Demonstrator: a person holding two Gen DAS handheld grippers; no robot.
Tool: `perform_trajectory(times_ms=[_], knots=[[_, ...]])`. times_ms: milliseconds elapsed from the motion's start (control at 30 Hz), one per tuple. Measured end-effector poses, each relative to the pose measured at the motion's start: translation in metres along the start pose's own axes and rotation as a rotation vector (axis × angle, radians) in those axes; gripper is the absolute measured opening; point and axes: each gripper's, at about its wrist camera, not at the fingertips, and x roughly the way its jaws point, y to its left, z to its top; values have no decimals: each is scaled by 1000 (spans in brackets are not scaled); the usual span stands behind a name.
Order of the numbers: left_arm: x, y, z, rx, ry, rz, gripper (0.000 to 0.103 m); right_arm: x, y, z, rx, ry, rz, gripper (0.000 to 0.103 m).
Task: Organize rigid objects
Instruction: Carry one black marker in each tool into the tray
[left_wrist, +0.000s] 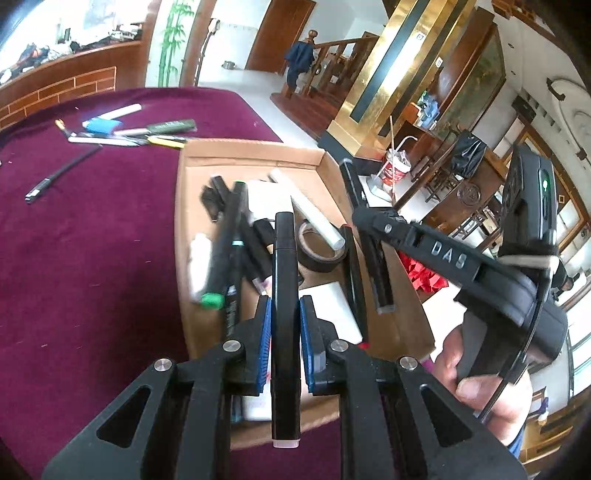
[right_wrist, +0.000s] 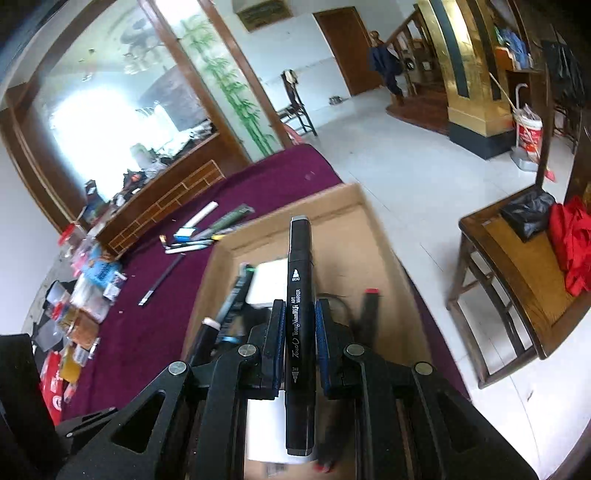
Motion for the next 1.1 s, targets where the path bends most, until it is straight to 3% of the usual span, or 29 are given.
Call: perform_trajectory(times_ms=[400,1100], knots=[[27,3,-1,-22,-8,3,12,10,-5,-5,-23,43,-78,14],[36,1,-3,3,-7,8,12,14,-2,-13,-35,67,-102,14]])
